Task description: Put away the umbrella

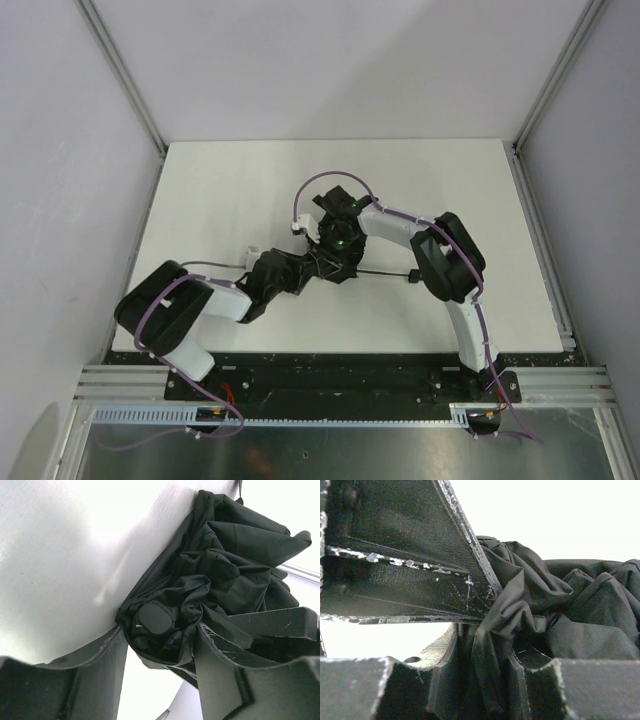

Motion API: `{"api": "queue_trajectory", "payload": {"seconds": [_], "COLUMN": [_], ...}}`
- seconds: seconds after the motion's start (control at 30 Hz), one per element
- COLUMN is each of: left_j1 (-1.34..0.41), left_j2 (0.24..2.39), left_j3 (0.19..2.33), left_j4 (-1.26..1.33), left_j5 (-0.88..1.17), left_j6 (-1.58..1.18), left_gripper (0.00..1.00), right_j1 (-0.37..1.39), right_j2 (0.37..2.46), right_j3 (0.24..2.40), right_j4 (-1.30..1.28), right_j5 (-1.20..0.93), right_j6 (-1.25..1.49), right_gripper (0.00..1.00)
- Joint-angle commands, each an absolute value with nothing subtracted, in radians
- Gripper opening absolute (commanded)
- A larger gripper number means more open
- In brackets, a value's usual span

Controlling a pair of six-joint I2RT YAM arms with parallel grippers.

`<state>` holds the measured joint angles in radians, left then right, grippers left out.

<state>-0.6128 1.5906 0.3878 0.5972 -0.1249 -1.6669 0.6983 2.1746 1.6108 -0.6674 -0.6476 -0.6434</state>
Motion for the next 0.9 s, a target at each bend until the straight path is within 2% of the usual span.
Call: {"api": "queue_trajectory", "payload": {"seconds": [0.0, 0.2, 0.3, 0.37, 0.47, 0.5, 0.57, 0.6, 0.67, 0.73, 0.87], "left_j1": [-0.619, -0.615, -0.61, -0.601, -0.595, -0.594, -0.594, -0.594, -0.592, -0.591, -0.591], "left_j2": [1.657, 1.646, 1.628, 1.605, 1.564, 1.552, 1.54, 1.542, 1.553, 1.576, 1.628], "left_j3": [0.355, 0.326, 0.328, 0.33, 0.314, 0.315, 0.322, 0.323, 0.327, 0.335, 0.342], "left_j4": [0.472, 0.496, 0.502, 0.502, 0.504, 0.504, 0.5, 0.497, 0.485, 0.464, 0.427], "left_j5": [-0.3, -0.321, -0.301, -0.261, -0.203, -0.192, -0.185, -0.188, -0.2, -0.203, -0.185], "left_j6": [-1.546, -1.454, -1.407, -1.396, -1.473, -1.484, -1.512, -1.536, -1.57, -1.594, -1.62], "left_gripper": [0.49, 0.22, 0.19, 0.29, 0.63, 0.69, 0.9, 0.94, 0.98, 0.98, 0.9], "right_j1": [0.759, 0.76, 0.755, 0.751, 0.748, 0.747, 0.746, 0.743, 0.736, 0.727, 0.716], "right_j2": [2.253, 2.252, 2.245, 2.241, 2.236, 2.232, 2.224, 2.22, 2.213, 2.202, 2.179], "right_j3": [1.551, 1.542, 1.53, 1.525, 1.518, 1.515, 1.509, 1.508, 1.504, 1.502, 1.498], "right_j4": [-0.787, -0.757, -0.749, -0.748, -0.753, -0.752, -0.748, -0.744, -0.732, -0.721, -0.705], "right_j5": [-0.747, -0.76, -0.776, -0.803, -0.846, -0.856, -0.878, -0.891, -0.91, -0.933, -0.988], "right_j6": [-0.609, -0.587, -0.583, -0.582, -0.581, -0.581, -0.582, -0.58, -0.573, -0.568, -0.569], "right_gripper": [0.0, 0.0, 0.0, 0.0, 0.0, 0.0, 0.0, 0.0, 0.0, 0.0, 0.0]}}
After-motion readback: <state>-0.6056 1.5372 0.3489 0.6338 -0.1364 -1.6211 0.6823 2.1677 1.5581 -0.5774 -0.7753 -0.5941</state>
